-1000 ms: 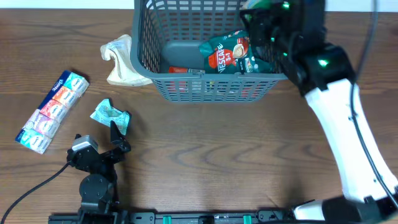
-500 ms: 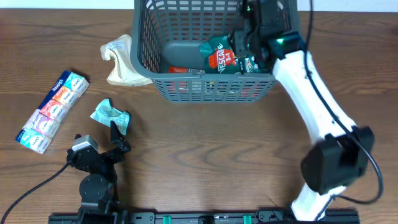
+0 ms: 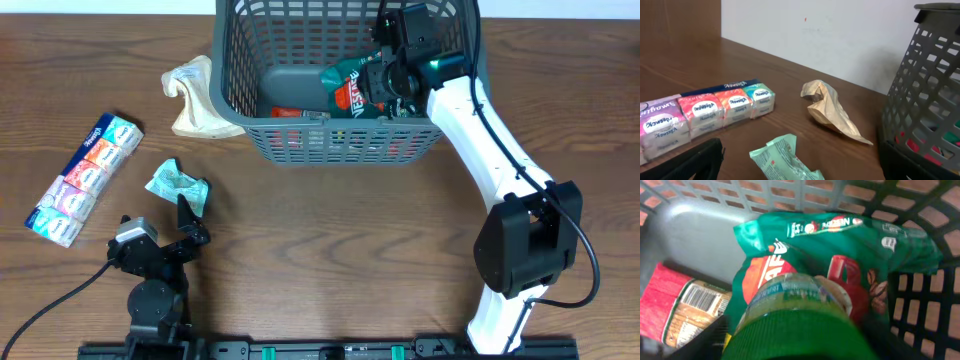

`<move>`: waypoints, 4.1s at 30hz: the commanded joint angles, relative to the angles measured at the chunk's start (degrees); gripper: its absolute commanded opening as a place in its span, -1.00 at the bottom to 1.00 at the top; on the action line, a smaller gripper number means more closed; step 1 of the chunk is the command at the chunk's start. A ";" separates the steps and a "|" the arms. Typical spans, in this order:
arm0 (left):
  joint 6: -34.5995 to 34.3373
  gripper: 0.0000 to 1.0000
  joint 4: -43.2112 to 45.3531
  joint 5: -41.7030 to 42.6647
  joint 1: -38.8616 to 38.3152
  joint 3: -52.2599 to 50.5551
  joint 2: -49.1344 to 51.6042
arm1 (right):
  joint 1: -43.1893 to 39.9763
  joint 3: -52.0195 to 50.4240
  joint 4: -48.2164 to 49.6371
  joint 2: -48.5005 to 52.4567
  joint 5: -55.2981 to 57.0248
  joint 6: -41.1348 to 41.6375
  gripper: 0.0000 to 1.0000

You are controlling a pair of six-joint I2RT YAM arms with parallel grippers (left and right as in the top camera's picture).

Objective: Pack container
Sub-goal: 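Release the jar into the basket and withdraw the right gripper, then move the left gripper down onto the pale green wrapper and grasp it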

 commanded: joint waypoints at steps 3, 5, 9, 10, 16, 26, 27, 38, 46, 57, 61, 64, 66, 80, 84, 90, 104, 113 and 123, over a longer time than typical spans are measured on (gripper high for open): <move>-0.55 0.97 -0.83 -0.35 0.35 -1.66 -0.35 | -0.28 1.03 -0.20 0.57 -0.15 -0.52 0.98; -0.55 0.97 -0.83 -0.35 0.35 -1.66 -0.35 | -0.24 1.05 -0.13 0.20 -0.13 -0.52 0.98; -0.52 0.97 -0.83 -0.35 0.35 -1.66 -0.35 | -0.24 2.16 -0.17 -1.60 -0.13 -0.52 0.99; -0.55 0.97 -0.83 -0.35 0.35 -1.66 -0.35 | -0.24 2.73 -0.22 -2.25 -0.13 -0.55 0.99; -0.55 0.97 -0.83 -0.35 0.35 -1.66 -0.35 | -0.26 8.52 -2.80 -7.54 0.20 -0.55 0.98; -0.55 0.97 -0.83 -0.35 0.35 -1.66 -0.35 | -4.15 18.34 -13.29 -19.34 27.39 10.43 0.99; -0.55 0.97 -0.83 -0.35 0.35 -1.66 -0.35 | -5.22 18.36 -14.80 -20.52 30.82 13.53 0.99; -0.52 0.97 -0.83 -0.37 0.35 -1.66 -0.35 | -23.17 18.27 -28.70 -25.35 35.58 23.76 0.99; -0.52 0.97 -0.83 -0.35 0.35 -1.66 -0.35 | -24.52 18.21 -28.89 -25.35 32.22 23.71 0.99; -0.52 0.97 -0.83 -0.35 0.35 -1.66 -0.35 | -24.52 18.21 -28.89 -25.35 32.22 23.71 0.99; -0.52 0.97 -0.83 -0.35 0.35 -1.66 -0.35 | -24.52 18.21 -28.89 -25.35 32.22 23.74 0.98; -0.55 0.97 -0.74 -0.35 0.35 -1.66 -0.35 | -24.52 18.21 -28.89 -25.35 32.22 23.74 0.98; -0.66 0.97 -0.74 0.50 0.35 -1.60 -0.35 | -24.52 18.21 -28.92 -25.35 32.22 23.74 0.99; -1.07 0.97 -30.93 -2.80 0.35 33.83 18.64 | -24.52 18.21 -28.92 -25.35 32.22 23.74 0.99; -1.18 0.97 -42.38 -5.05 0.35 51.15 33.73 | -24.52 18.21 -28.89 -25.35 32.22 23.74 0.98; -1.36 0.97 -53.94 -4.68 0.35 69.77 53.62 | -24.52 18.21 -28.89 -25.35 32.22 23.71 0.99; -18.45 0.97 -50.27 2.86 1.11 71.43 70.14 | -24.52 18.21 -28.92 -25.35 32.22 23.74 0.98; -40.81 0.97 -51.41 3.15 2.08 70.55 78.86 | -24.52 18.21 -28.92 -25.35 32.22 23.74 0.98; -41.35 0.97 -52.70 5.42 4.07 69.96 89.33 | -24.52 18.21 -28.89 -25.35 32.22 23.74 0.98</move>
